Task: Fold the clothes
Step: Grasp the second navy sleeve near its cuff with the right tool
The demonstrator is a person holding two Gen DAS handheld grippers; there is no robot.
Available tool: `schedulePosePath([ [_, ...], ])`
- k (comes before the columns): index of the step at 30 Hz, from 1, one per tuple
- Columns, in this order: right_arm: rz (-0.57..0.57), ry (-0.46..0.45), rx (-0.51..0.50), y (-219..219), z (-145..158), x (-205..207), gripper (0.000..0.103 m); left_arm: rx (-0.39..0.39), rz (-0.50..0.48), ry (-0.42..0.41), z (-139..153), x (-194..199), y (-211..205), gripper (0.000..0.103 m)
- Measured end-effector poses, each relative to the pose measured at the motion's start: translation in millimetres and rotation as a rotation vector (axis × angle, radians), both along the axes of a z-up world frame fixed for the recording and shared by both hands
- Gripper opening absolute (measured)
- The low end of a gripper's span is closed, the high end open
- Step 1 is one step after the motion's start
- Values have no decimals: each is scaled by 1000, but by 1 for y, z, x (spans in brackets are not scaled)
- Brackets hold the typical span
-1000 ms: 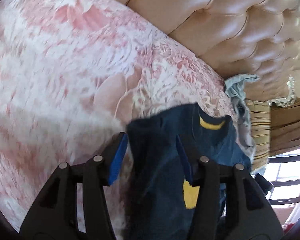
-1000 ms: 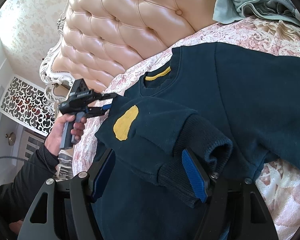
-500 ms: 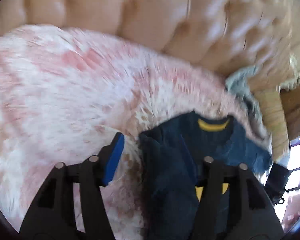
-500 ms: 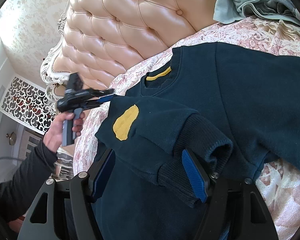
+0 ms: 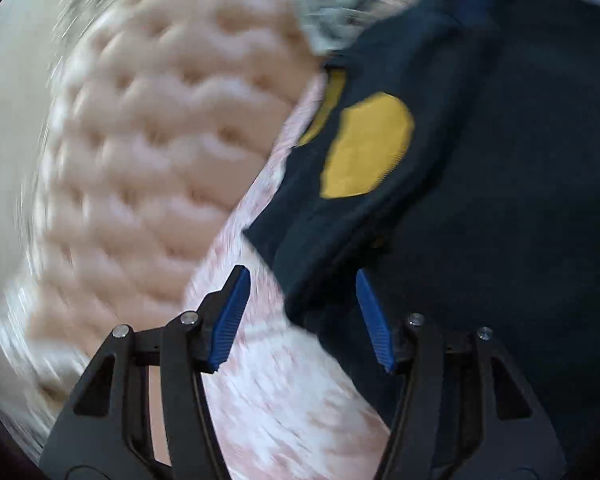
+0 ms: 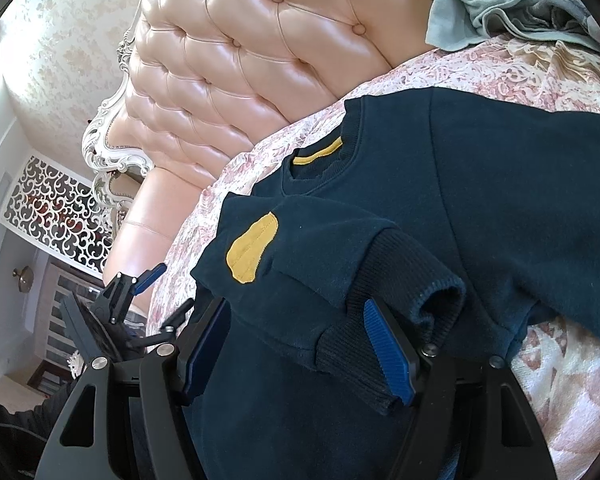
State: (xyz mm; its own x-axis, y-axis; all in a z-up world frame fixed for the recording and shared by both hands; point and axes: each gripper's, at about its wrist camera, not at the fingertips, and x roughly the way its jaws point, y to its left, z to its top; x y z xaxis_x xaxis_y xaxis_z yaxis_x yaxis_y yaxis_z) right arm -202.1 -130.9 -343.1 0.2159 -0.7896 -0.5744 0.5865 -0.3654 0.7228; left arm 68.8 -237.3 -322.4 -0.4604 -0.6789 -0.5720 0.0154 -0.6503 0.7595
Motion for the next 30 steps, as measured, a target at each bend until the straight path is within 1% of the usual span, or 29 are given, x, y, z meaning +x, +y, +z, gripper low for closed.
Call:
schedulePosePath([
  [2, 2, 1, 1, 0, 0, 0, 70, -87, -67, -93, -14, -10, 0, 53],
  [3, 4, -2, 1, 0, 0, 0, 70, -125, -92, -138, -21, -15, -2, 43],
  [4, 7, -2, 2, 0, 0, -1, 70, -158, -112, -178, -27, -19, -4, 9],
  [6, 13, 4, 5, 0, 2, -1, 70, -183, -118, -224, -30, -24, -5, 8],
  [8, 18, 19, 12, 4, 6, -2, 70, -231, -164, -233, -28, -19, -2, 8],
  [10, 10, 43, 8, 17, 18, -5, 70, -275, -188, -225, -24, -11, 0, 8],
  [11, -9, 40, -2, 25, 21, -10, 70, -276, -186, -226, -25, -9, -2, 8],
  [12, -53, 9, -19, 35, 22, -18, 73, -277, -183, -227, -25, -8, -3, 8],
  [14, -132, -80, -53, 49, 15, -33, 78, -279, -178, -229, -26, -5, -5, 8],
  [16, -199, -166, -70, 61, 4, -47, 79, -272, -170, -224, -30, -8, -6, 8],
  [18, -208, -196, -70, 59, -3, -54, 79, -270, -167, -223, -33, -10, -6, 8],
  [19, -203, -187, -60, 56, -4, -54, 79, -267, -162, -219, -33, -10, -6, 8],
  [20, -189, -154, -44, 50, -2, -52, 79, -263, -156, -215, -34, -10, -6, 8],
  [22, -155, -73, -6, 38, 4, -47, 79, -256, -145, -207, -34, -11, -6, 8],
  [24, -121, 30, 45, 27, 8, -36, 75, -257, -142, -204, -32, -13, -7, 8],
  [27, -70, 154, 58, 21, 19, -24, 73, -260, -143, -206, -33, -16, -9, 8],
  [28, -62, 161, 56, 20, 18, -22, 72, -260, -142, -206, -33, -17, -9, 8],
  [29, -56, 157, 53, 19, 17, -22, 70, -259, -140, -205, -34, -18, -9, 8],
  [30, -48, 149, 77, 16, 11, -23, 50, -259, -139, -204, -34, -19, -10, 8],
])
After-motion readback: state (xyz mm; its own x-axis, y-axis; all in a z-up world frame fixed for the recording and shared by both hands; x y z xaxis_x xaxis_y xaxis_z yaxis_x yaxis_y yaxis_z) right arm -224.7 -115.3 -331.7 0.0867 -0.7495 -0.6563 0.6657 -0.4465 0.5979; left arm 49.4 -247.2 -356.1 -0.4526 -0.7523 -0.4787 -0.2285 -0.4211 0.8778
